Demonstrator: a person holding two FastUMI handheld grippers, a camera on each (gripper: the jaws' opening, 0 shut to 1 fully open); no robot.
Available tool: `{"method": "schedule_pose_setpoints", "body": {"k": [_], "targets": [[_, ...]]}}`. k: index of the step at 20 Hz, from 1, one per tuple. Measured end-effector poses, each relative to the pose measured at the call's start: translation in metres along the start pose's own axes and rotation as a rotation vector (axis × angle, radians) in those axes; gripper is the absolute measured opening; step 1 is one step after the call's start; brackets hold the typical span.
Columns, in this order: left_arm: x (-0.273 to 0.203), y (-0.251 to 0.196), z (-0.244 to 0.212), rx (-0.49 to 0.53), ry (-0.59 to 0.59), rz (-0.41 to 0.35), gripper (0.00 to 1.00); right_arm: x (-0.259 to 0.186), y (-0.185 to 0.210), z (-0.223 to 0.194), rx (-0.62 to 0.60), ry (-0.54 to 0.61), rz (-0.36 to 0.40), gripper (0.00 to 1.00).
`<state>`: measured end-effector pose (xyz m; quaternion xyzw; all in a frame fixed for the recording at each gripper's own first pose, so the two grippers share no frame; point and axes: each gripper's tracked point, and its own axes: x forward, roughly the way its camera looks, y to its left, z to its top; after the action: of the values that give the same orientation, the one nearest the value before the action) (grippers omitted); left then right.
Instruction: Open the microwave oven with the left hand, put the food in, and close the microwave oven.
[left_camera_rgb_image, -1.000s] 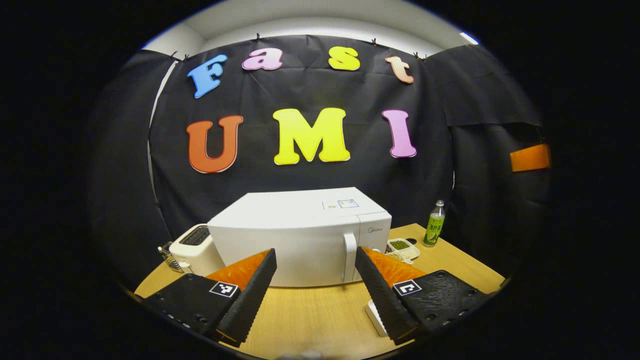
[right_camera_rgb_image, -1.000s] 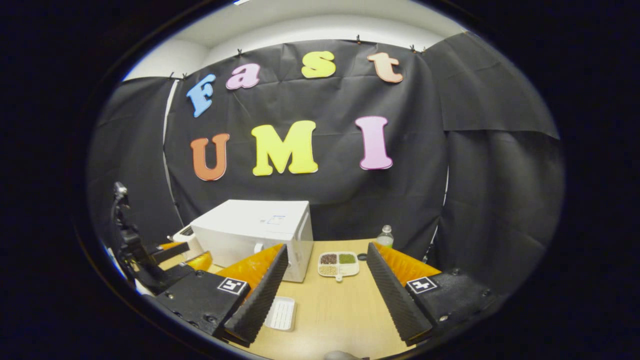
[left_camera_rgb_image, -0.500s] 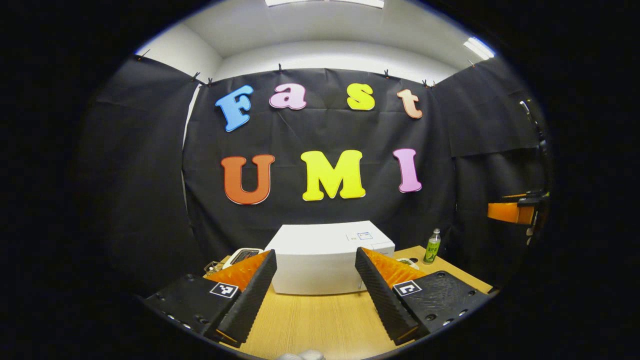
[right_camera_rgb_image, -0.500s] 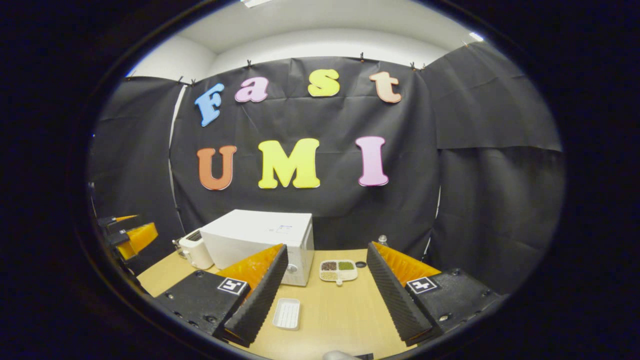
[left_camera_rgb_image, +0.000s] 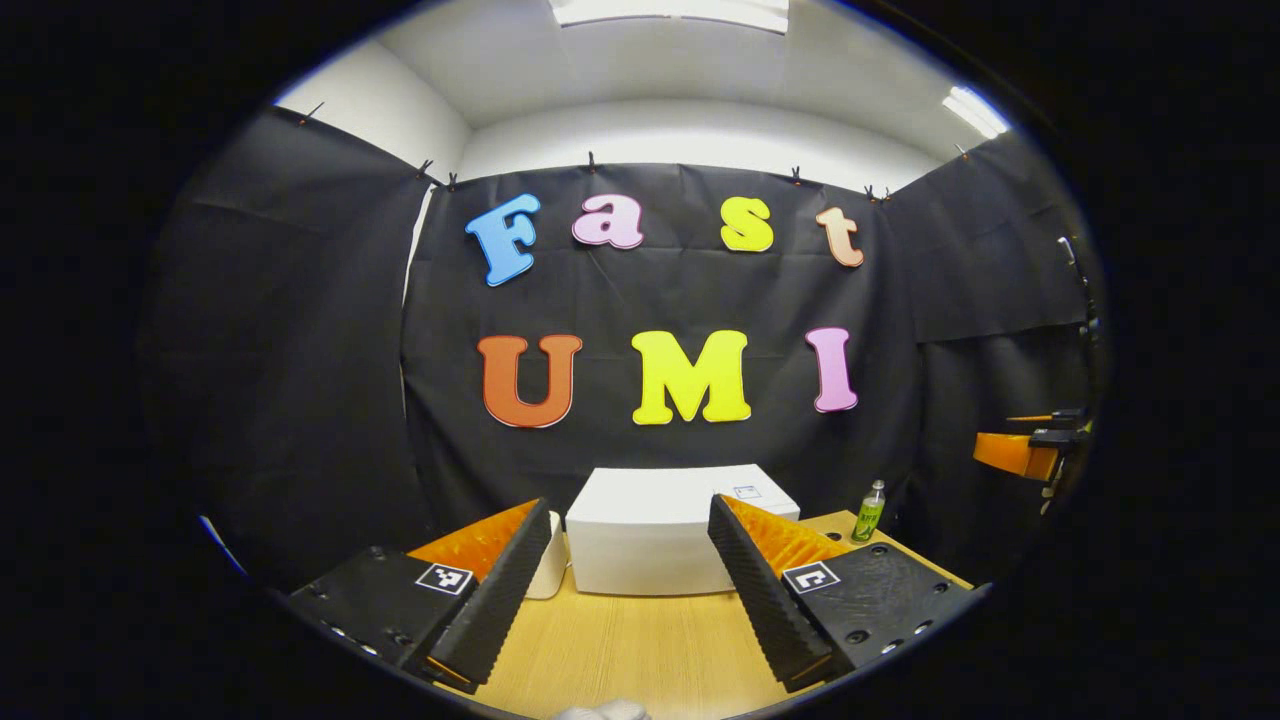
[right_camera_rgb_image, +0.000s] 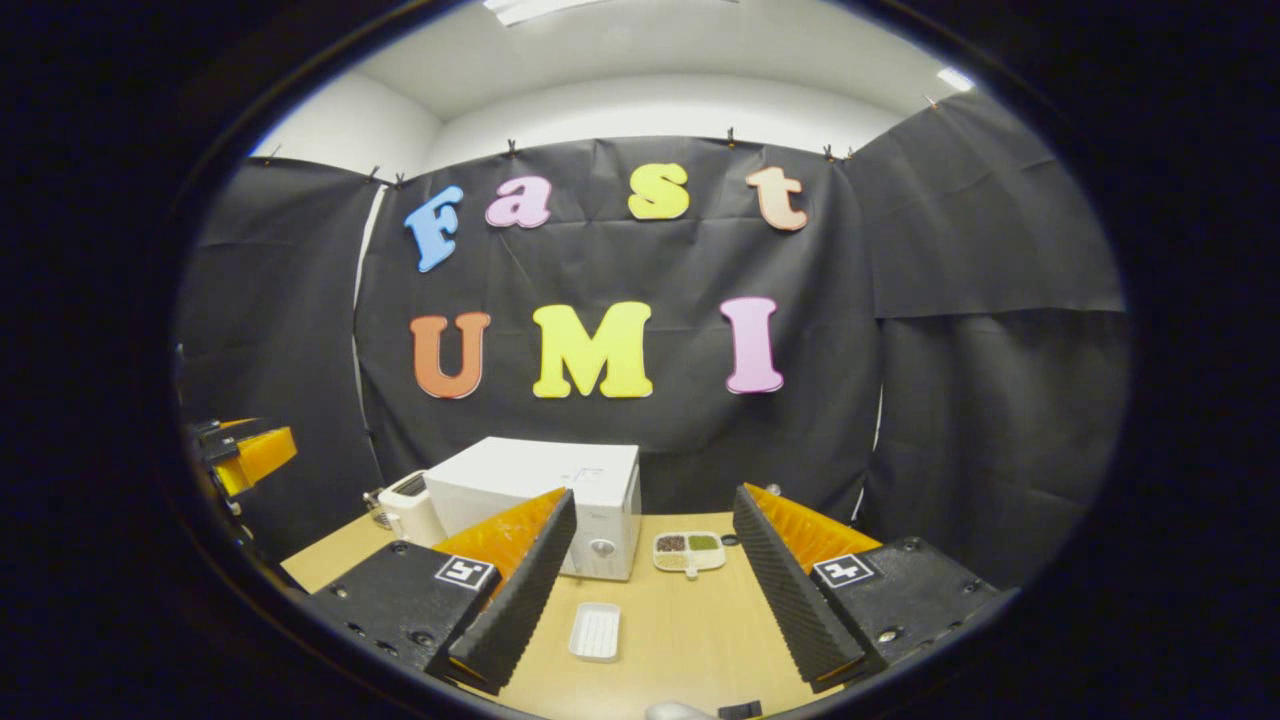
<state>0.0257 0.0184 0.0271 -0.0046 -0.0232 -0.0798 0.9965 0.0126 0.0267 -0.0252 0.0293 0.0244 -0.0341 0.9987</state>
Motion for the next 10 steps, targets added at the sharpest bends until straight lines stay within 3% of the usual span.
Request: {"method": "schedule_pose_setpoints", "body": {"k": [1,4,5,6,10], "targets": [[-0.0002,0.0005,0.0015,-0.001,-0.003,0.0,1.0,-0.0015,0.0008,0.0016,-0.004,-0.001,0.001,0.92],[-0.0023,-0.0017,0.0055,-0.006,-0.013,-0.007,0.96,-0.0031,0.0042,0.0057,-0.013,-0.007,0.007,0.92],[-0.0033,-0.0004,0.0061,-0.004,-0.013,-0.006,0.96,-0.0041,0.0045,0.0074,-0.014,-0.009,0.007,1.0],[-0.003,-0.0021,0.0055,-0.002,-0.012,-0.009,0.96,-0.0052,0.0051,0.0082,-0.015,-0.012,0.009,0.92],[-0.0052,-0.0031,0.0035,0.003,-0.005,-0.009,0.96,-0.005,0.0054,0.0109,-0.017,-0.014,0.011,0.92]]}}
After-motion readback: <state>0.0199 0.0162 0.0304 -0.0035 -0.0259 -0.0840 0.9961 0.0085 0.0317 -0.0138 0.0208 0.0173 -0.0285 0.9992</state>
